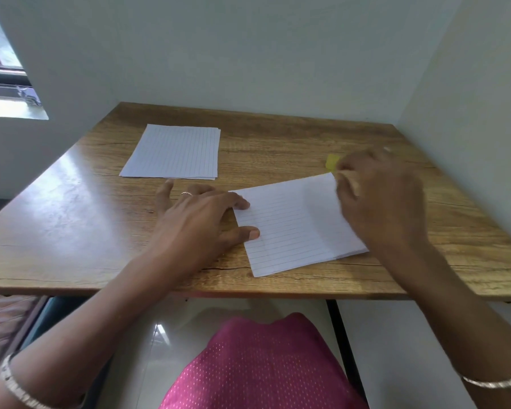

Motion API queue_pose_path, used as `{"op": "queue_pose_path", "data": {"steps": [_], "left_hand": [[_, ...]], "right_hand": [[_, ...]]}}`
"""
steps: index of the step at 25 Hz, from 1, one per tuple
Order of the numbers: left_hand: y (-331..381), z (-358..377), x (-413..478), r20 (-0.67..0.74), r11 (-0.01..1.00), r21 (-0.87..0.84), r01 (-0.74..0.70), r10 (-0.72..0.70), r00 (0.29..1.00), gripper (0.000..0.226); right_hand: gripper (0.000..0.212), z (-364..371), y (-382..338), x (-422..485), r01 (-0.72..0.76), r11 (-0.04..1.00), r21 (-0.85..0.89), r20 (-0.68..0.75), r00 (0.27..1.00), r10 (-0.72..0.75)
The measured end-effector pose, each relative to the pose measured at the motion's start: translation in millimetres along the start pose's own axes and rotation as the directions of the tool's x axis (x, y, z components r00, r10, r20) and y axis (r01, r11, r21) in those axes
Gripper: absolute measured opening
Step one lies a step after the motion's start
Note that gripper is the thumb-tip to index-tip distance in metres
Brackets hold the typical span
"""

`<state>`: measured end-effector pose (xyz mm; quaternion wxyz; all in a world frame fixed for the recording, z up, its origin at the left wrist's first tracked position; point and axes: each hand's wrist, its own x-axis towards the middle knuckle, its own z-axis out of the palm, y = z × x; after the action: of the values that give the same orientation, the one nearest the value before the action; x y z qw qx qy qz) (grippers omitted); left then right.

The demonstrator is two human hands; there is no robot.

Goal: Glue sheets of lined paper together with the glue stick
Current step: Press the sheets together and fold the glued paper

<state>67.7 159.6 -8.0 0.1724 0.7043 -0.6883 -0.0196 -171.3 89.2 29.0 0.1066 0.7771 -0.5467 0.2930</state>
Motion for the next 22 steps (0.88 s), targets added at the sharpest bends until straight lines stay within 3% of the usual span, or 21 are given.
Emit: {"op": "queue_pose_path", "data": {"steps": [3, 7, 10, 13, 22], "left_hand": [[-2, 1, 4, 0.067, 0.999, -0.047, 0.014, -0.011, 0.998, 0.060], [-6, 1, 4, 0.090, 0.995, -0.093, 0.023, -0.015, 0.996, 0.067], [-6, 4, 3, 0.061, 0.996, -0.084, 0.013, -0.008, 0.998, 0.069], [-7, 5, 3, 0.060, 0.998, -0.065, 0.019, -0.015, 0.998, 0.071], [-11, 7, 6, 0.074, 0.999, -0.046, -0.006, 0.009, 0.997, 0.090]], "right_hand": [[0.037, 11, -43, 10, 0.127, 0.980, 0.155, 0.373, 0.911, -0.177], [0.049, 37, -80, 15, 0.262, 0.964, 0.035, 0.500, 0.831, -0.244], [0.061, 45, -84, 12, 0.269, 0.963, -0.033, 0.509, 0.834, -0.215], [0.057, 49, -73, 6, 0.278, 0.958, -0.068, 0.461, 0.860, -0.217], [0.063, 42, 6, 9, 0.029, 0.969, -0.244, 0.395, 0.916, 0.072]]}}
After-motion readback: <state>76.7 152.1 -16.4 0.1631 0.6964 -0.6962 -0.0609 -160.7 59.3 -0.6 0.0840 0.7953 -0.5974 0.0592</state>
